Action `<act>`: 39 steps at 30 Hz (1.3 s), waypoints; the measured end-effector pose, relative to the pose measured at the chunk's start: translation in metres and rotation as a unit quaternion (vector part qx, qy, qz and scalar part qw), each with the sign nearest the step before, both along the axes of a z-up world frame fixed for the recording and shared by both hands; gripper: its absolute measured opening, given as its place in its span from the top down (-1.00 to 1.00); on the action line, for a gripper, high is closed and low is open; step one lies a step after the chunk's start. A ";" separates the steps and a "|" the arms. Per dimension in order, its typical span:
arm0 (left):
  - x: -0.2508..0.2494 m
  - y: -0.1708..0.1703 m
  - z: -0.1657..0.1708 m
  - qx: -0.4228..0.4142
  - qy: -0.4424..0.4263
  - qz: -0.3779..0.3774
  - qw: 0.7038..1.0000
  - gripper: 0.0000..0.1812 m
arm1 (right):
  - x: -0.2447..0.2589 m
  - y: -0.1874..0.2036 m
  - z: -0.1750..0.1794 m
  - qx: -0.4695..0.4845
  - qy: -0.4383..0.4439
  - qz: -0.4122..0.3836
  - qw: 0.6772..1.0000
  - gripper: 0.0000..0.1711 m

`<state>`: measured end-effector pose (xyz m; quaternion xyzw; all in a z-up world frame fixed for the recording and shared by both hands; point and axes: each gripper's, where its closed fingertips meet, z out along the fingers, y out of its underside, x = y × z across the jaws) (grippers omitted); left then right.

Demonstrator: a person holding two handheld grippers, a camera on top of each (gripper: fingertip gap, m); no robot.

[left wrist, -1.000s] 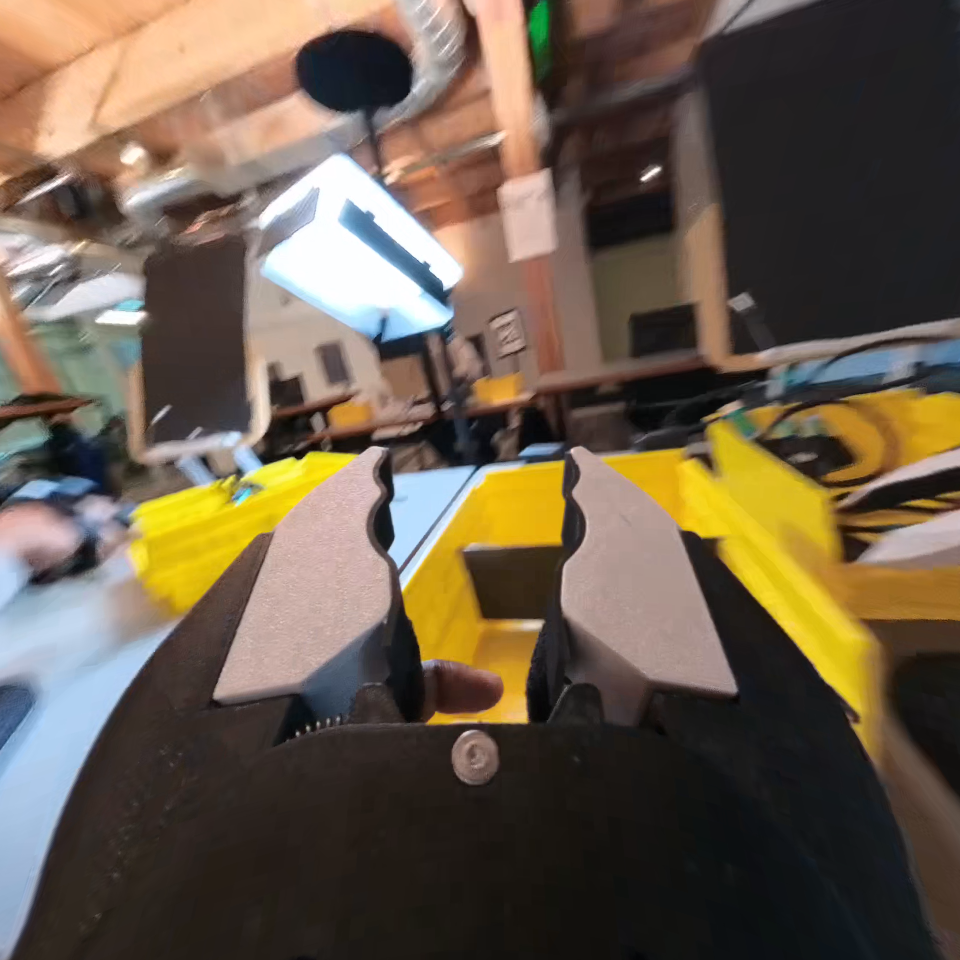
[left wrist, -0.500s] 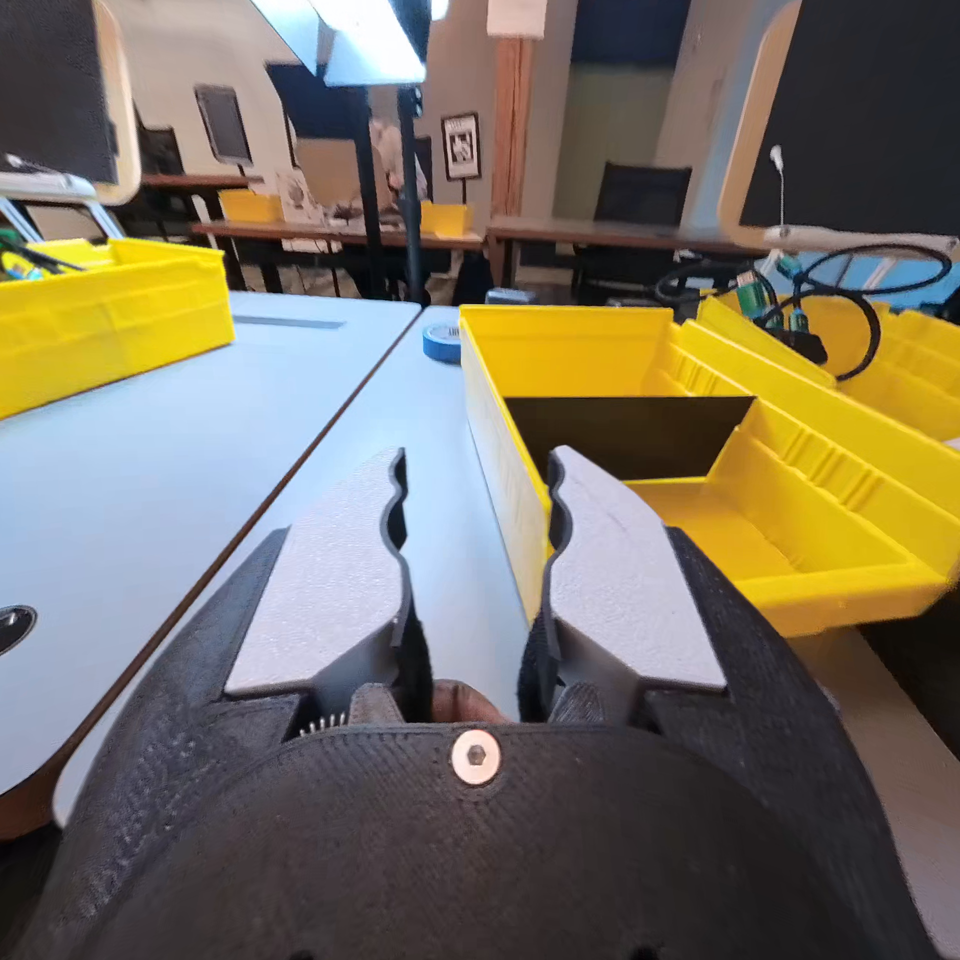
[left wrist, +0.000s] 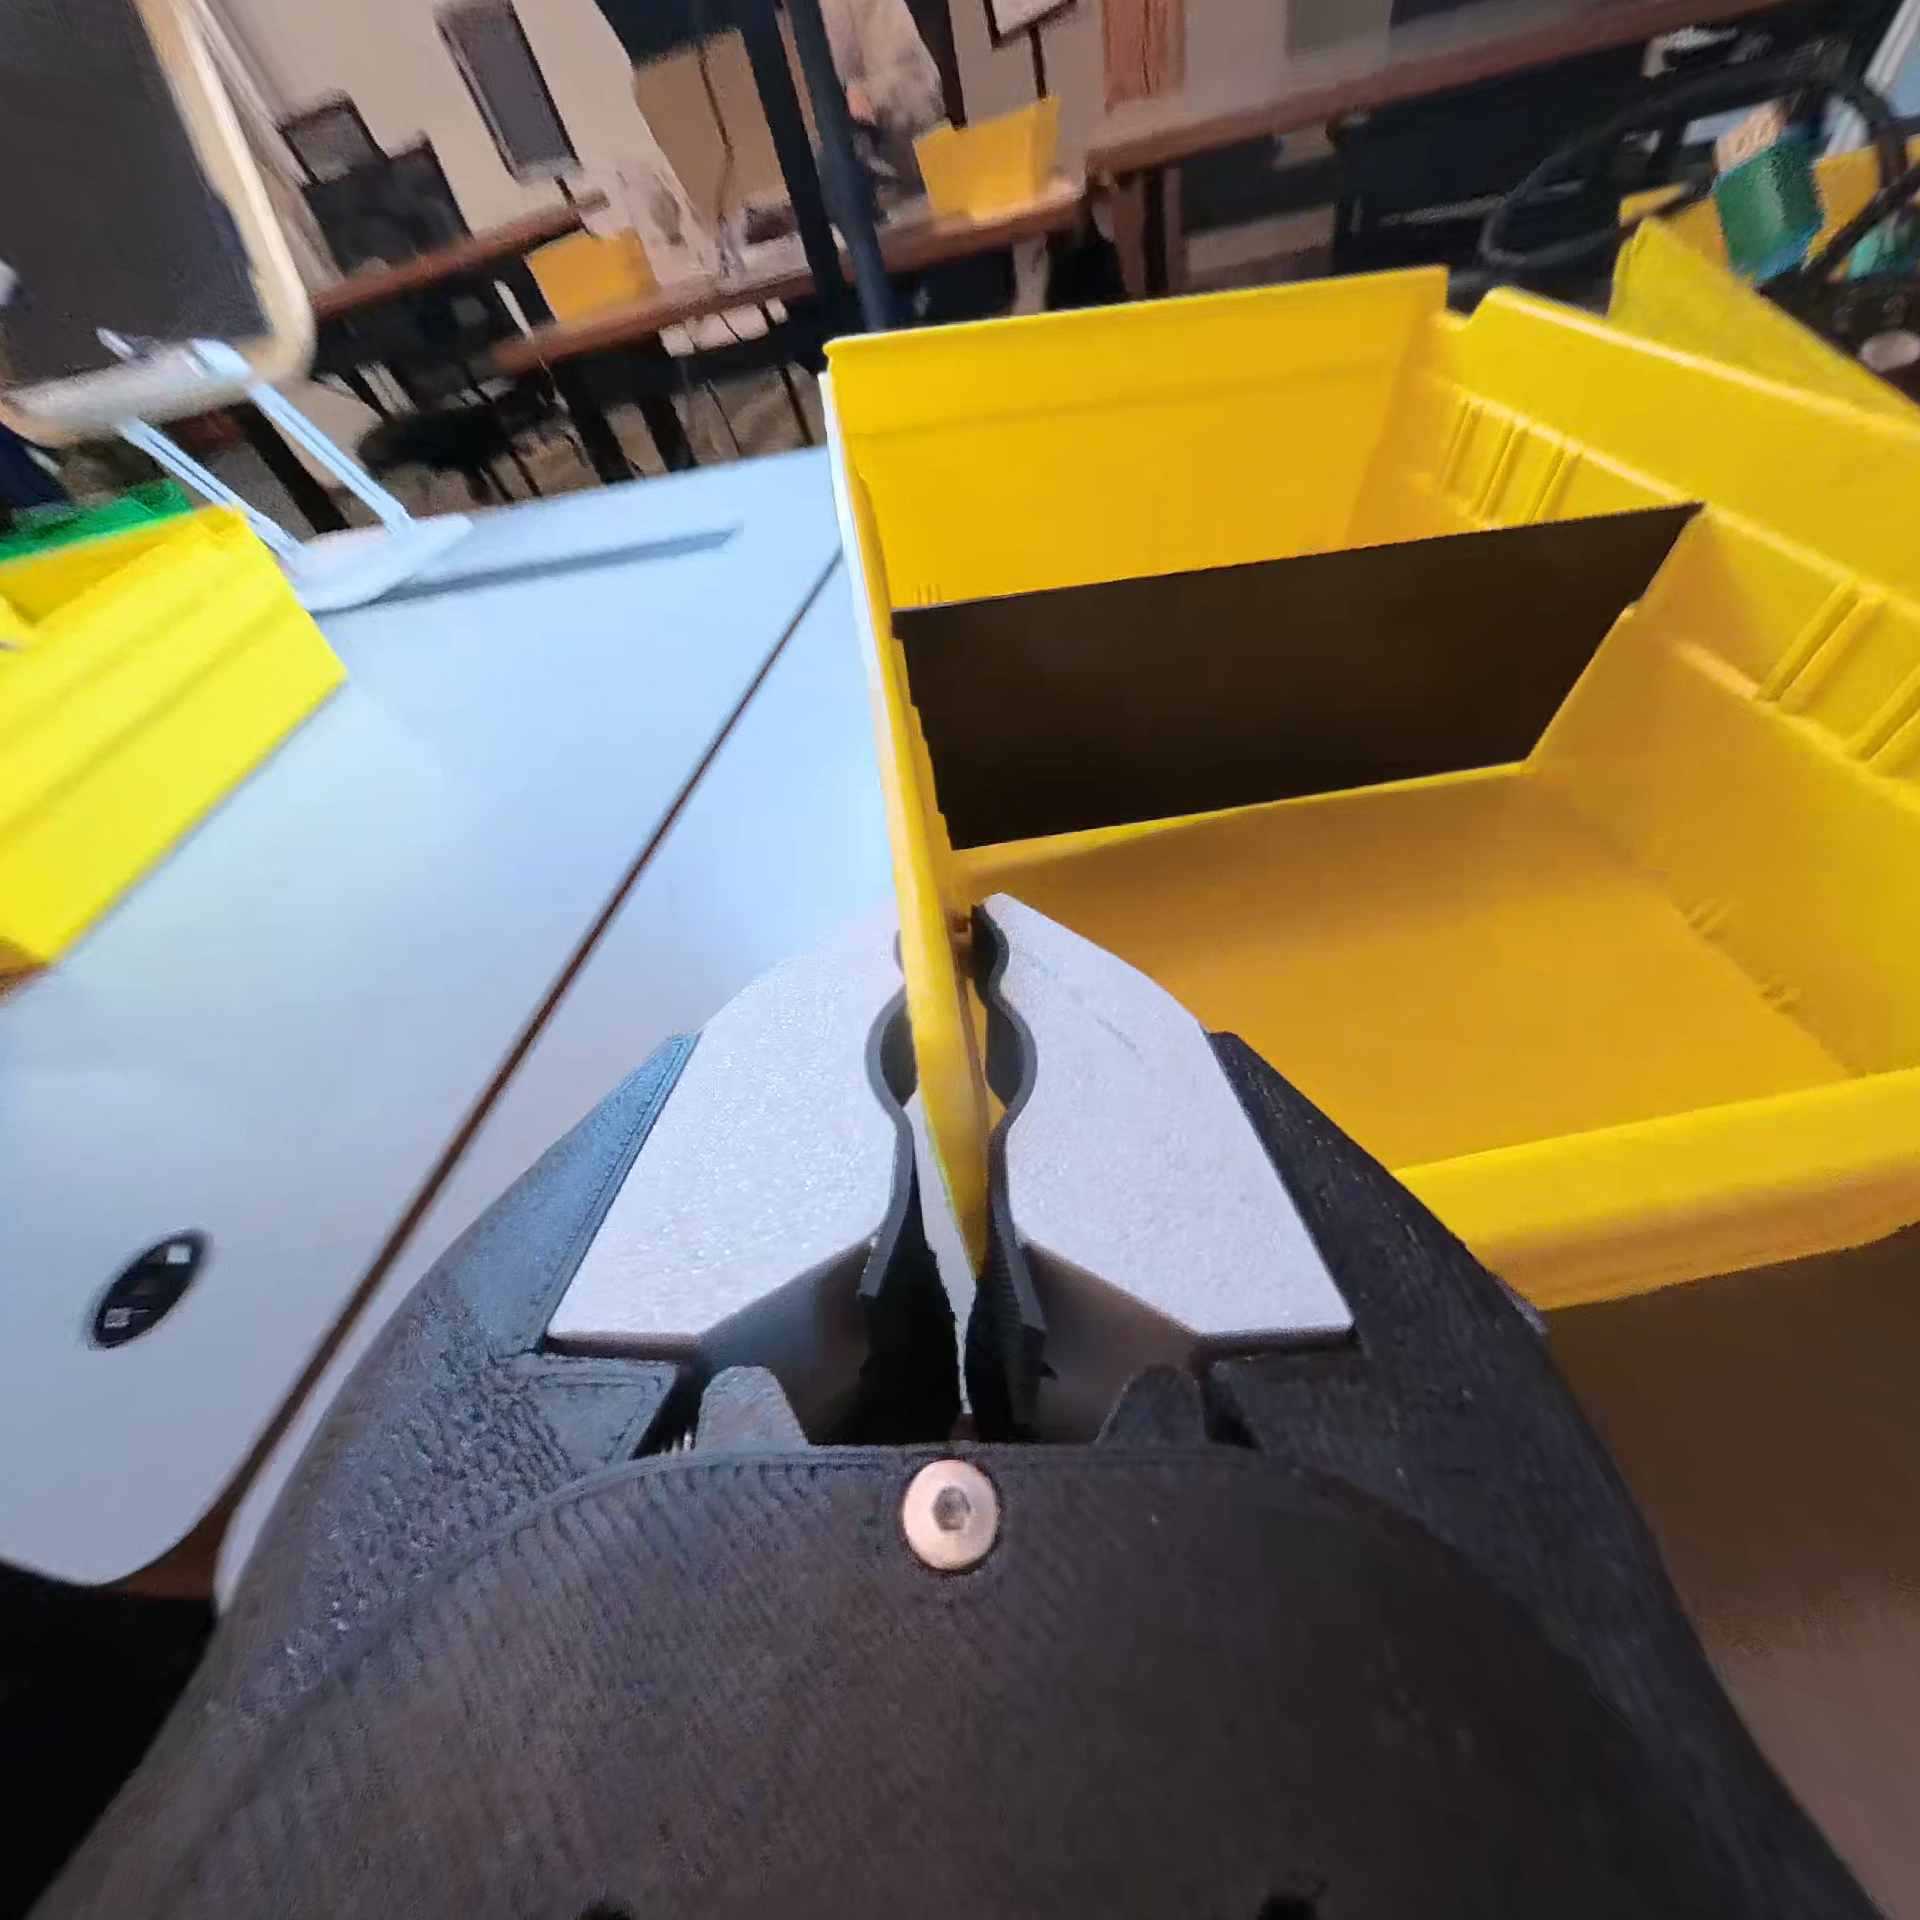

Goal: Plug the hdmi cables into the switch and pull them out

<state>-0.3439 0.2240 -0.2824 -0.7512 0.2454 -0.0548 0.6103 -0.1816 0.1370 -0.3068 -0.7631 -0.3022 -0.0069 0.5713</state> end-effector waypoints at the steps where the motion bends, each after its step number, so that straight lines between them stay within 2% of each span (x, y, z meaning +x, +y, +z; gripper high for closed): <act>1: 0.000 -0.005 0.013 0.020 -0.006 0.006 1.000 0.94 | 0.001 -0.002 0.011 0.025 0.007 0.001 1.000 0.68; 6: 0.025 -0.048 0.099 0.178 -0.111 -0.008 0.978 0.94 | 0.028 -0.037 0.096 0.197 -0.026 -0.025 0.980 0.70; 10: 0.083 -0.091 0.142 0.268 -0.177 -0.079 0.944 0.93 | 0.078 -0.091 0.141 0.278 -0.060 -0.072 0.956 0.71; 13: 0.143 -0.115 0.159 0.280 -0.195 -0.156 0.927 0.91 | 0.125 -0.133 0.157 0.307 -0.098 -0.125 0.938 0.71; 18: 0.262 -0.157 0.173 0.245 -0.190 -0.261 0.914 0.91 | 0.218 -0.201 0.162 0.283 -0.095 -0.232 0.926 0.71; 23: 0.380 -0.198 0.153 0.183 -0.157 -0.357 0.903 0.89 | 0.311 -0.259 0.136 0.224 -0.078 -0.326 0.915 0.71; 28: 0.465 -0.217 0.094 0.097 -0.110 -0.400 0.905 0.89 | 0.378 -0.293 0.085 0.143 -0.058 -0.402 0.902 0.73; 34: 0.514 -0.215 0.022 0.009 -0.057 -0.415 0.908 0.90 | 0.415 -0.300 0.023 0.063 -0.029 -0.449 0.891 0.75; 39: 0.521 -0.210 -0.003 -0.024 -0.037 -0.424 0.905 0.89 | 0.419 -0.295 -0.003 0.038 0.013 -0.441 0.897 0.74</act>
